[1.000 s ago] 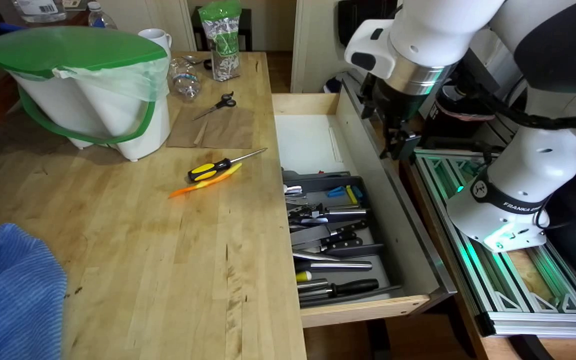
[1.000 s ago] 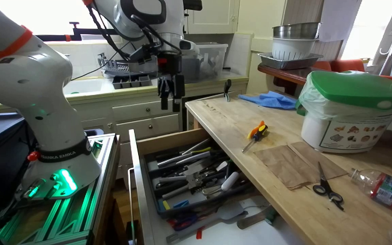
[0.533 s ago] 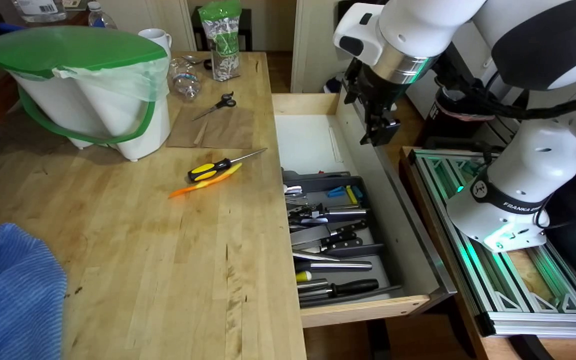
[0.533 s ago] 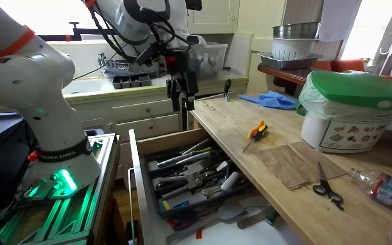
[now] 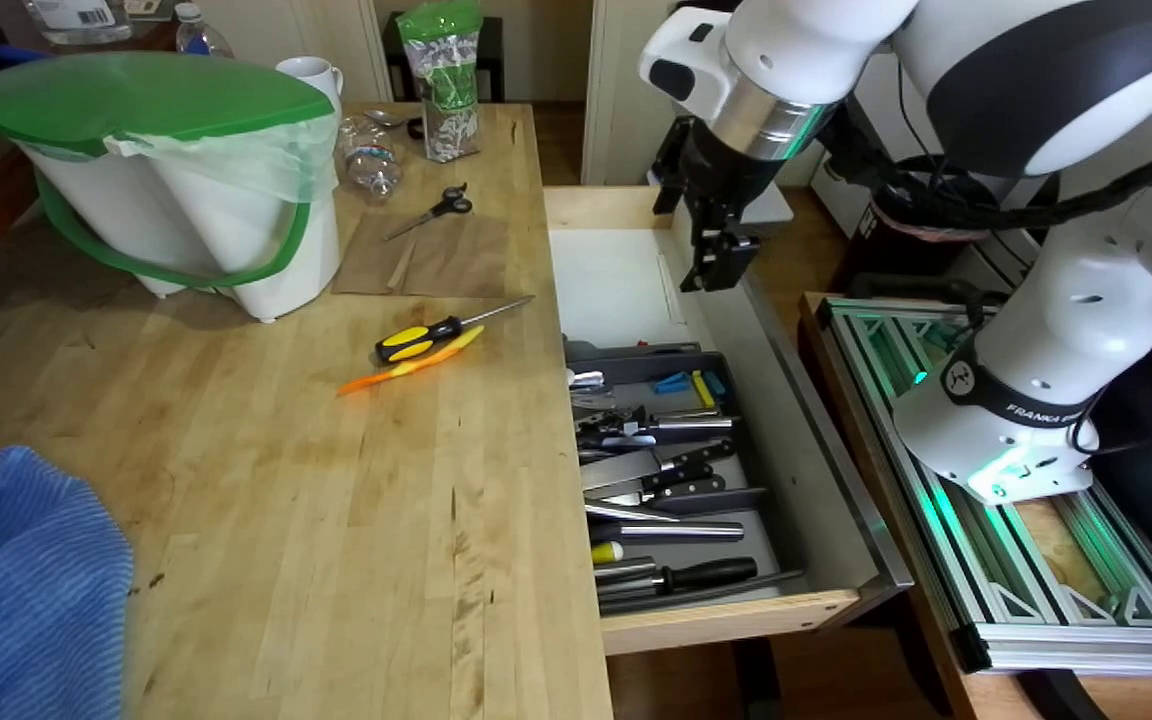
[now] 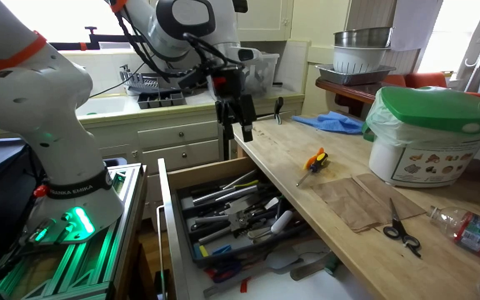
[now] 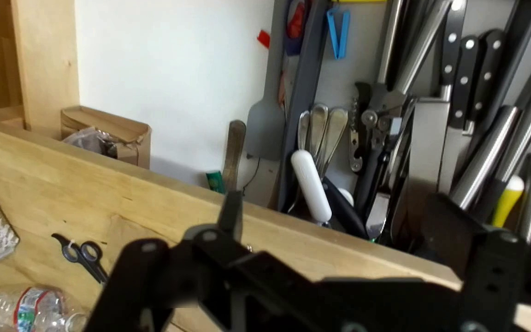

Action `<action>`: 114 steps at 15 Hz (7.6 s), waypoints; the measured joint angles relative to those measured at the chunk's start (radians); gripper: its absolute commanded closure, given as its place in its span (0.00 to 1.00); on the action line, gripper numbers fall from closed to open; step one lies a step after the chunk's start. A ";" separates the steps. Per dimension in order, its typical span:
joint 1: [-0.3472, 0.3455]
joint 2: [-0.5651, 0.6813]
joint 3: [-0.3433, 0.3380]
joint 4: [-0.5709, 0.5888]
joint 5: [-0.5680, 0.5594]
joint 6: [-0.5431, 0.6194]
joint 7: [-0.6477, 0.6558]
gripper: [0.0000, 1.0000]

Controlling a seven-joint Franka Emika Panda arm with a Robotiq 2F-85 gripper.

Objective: Remove the white potato peeler from the drawer and put it on the tabe

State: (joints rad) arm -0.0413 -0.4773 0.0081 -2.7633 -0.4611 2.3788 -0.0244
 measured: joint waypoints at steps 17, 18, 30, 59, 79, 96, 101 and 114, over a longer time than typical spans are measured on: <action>0.547 0.318 -0.609 0.008 0.533 0.536 -0.588 0.00; 0.547 0.316 -0.611 0.008 0.534 0.536 -0.589 0.00; 0.525 0.326 -0.689 0.014 0.550 0.542 -0.686 0.00; 0.688 0.447 -0.911 0.025 1.403 0.603 -1.647 0.00; 0.495 0.842 -0.729 0.224 2.163 0.243 -2.343 0.00; 0.242 0.910 -0.477 0.321 2.171 0.249 -2.442 0.00; 0.140 0.943 -0.387 0.357 2.174 0.209 -2.538 0.00; -0.033 1.010 -0.264 0.424 2.180 0.141 -2.687 0.00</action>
State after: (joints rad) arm -0.0739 0.5331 -0.2557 -2.3397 1.7191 2.5200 -2.7118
